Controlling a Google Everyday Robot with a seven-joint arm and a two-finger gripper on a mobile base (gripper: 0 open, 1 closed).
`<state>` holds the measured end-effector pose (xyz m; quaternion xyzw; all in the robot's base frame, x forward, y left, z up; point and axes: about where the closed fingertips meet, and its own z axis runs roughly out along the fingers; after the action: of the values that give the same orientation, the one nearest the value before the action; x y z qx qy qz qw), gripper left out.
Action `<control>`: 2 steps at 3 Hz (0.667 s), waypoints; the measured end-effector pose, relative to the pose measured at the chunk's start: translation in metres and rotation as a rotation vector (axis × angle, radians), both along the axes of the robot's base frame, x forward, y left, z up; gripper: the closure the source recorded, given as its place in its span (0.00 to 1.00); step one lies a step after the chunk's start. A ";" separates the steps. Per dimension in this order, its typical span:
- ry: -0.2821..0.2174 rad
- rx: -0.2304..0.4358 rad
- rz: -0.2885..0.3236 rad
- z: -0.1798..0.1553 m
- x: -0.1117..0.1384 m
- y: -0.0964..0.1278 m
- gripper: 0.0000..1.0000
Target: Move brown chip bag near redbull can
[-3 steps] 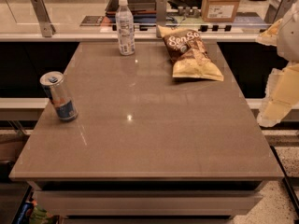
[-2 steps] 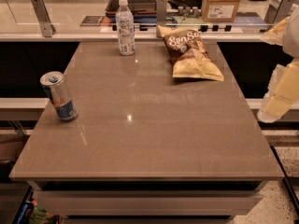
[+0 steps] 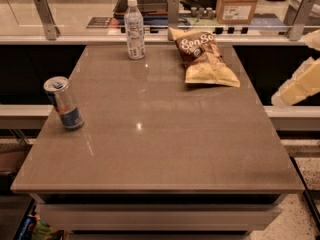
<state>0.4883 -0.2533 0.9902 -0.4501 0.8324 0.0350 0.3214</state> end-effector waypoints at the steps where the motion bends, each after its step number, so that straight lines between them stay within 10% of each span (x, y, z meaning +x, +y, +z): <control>1: -0.088 0.143 -0.134 0.006 0.046 -0.010 0.00; 2: -0.153 0.242 -0.267 0.011 0.090 -0.011 0.00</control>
Offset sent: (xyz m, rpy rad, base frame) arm 0.1457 -0.0201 0.0162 0.3742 -0.2292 -0.4611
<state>0.5787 -0.2641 1.0007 -0.2951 0.8476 0.0577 0.4372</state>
